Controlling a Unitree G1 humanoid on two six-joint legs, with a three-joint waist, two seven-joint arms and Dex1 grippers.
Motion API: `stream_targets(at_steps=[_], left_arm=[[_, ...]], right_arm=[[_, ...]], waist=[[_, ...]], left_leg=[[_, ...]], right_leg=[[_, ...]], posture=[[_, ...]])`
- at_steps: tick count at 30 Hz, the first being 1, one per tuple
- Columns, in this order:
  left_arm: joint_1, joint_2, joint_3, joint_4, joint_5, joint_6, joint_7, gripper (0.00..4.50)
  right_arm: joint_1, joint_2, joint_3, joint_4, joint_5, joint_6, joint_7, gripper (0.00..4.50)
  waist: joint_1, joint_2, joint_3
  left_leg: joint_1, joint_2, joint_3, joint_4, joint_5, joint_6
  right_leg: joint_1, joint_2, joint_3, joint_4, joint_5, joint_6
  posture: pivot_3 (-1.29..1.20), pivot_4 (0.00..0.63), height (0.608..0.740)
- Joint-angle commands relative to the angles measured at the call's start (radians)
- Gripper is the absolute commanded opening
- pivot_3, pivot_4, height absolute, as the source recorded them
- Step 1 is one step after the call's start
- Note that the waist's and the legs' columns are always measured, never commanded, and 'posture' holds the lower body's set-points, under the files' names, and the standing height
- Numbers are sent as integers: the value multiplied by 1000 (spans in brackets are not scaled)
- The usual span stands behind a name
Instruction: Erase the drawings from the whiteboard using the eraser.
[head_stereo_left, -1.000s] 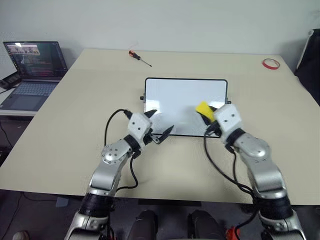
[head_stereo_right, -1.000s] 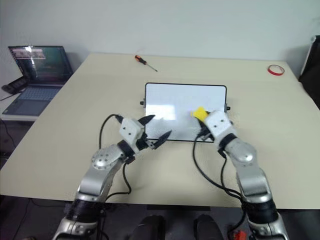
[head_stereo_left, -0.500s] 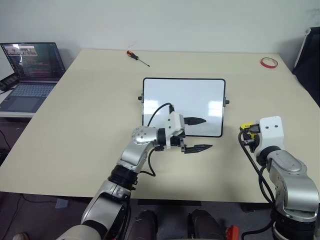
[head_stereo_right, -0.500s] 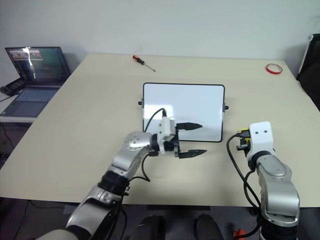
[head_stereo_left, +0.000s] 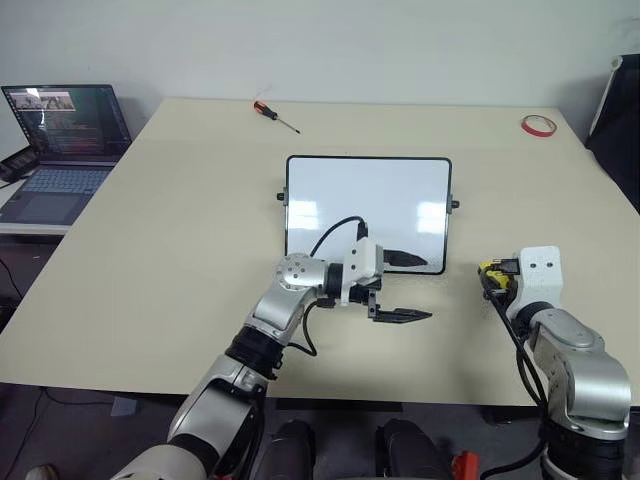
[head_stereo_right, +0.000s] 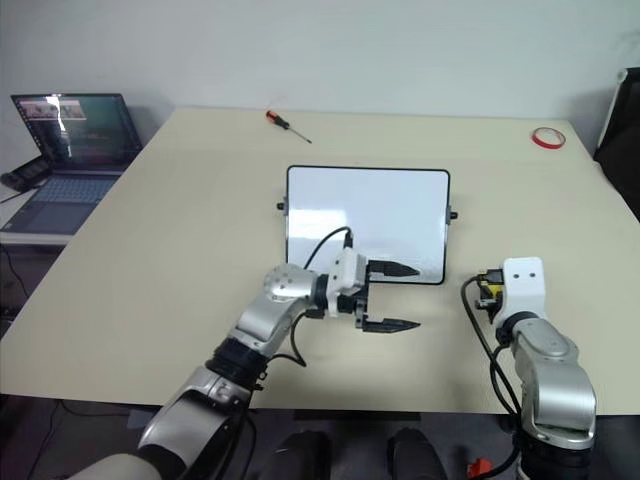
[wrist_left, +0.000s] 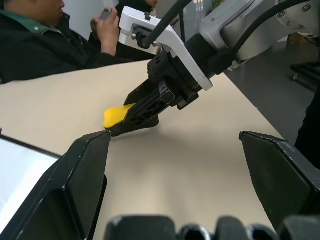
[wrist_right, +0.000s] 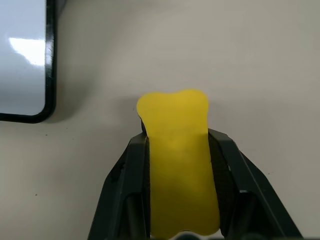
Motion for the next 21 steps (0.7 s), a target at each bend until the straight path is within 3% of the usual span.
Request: stream_targets(at_steps=[1,21], left_arm=[[-13,2,11,-40,19,-9,24,4500],[-12,21,12,-36,45,1,52,4500]], right_arm=[[-22,-5,-17,8,22,-37,-15,1217],[-11,-46,-8,52,56,-62,-44,1217]], waist=[[0,0,0],[0,0,0]], left_leg=[[0,0,0,0,0,0],[0,0,0,0,0,0]], right_leg=[[0,0,0,0,0,0],[0,0,0,0,0,0]], posture=[[0,150,740],[0,150,740]])
